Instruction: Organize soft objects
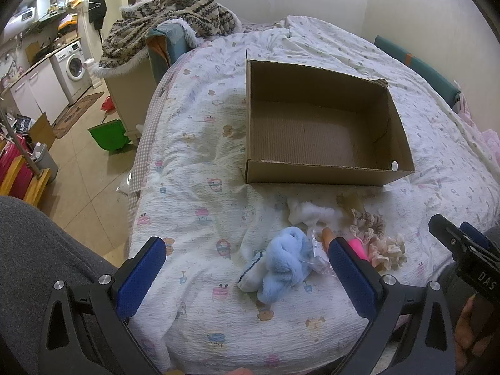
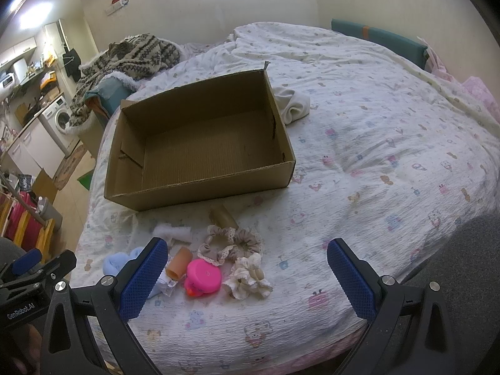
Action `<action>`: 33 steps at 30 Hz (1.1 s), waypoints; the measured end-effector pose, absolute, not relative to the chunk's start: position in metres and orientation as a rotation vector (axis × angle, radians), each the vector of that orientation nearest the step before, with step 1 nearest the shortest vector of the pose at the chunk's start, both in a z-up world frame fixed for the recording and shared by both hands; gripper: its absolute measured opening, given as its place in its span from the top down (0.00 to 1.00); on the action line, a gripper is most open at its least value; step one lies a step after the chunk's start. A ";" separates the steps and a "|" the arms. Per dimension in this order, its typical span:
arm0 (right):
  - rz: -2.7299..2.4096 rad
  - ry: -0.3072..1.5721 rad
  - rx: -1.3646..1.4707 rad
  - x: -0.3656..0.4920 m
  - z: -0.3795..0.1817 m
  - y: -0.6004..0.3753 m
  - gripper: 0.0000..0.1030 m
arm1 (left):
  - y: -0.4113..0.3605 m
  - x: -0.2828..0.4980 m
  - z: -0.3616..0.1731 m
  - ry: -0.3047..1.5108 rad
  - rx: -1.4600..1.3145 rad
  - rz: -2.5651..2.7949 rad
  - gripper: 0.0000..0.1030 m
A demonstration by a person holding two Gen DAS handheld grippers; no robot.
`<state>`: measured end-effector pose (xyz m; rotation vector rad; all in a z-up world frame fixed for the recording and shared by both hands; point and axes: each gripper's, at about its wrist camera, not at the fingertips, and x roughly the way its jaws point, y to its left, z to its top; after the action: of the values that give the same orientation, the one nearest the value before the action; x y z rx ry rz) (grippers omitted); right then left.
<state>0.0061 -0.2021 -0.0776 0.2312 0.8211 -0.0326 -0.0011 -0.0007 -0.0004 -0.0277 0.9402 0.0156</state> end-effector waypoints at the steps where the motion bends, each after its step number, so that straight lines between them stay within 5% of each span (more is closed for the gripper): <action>1: -0.032 0.822 0.232 0.006 -0.078 -0.202 0.00 | -0.001 -0.001 0.000 0.942 -0.027 0.015 0.00; 33: -0.032 0.823 0.232 0.006 -0.077 -0.202 0.00 | 0.005 -0.003 -0.006 0.943 -0.032 0.019 0.00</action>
<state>0.0059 -0.2025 -0.0771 0.2320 0.8228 -0.0318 -0.0026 0.0055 -0.0058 -0.0324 0.9430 0.0193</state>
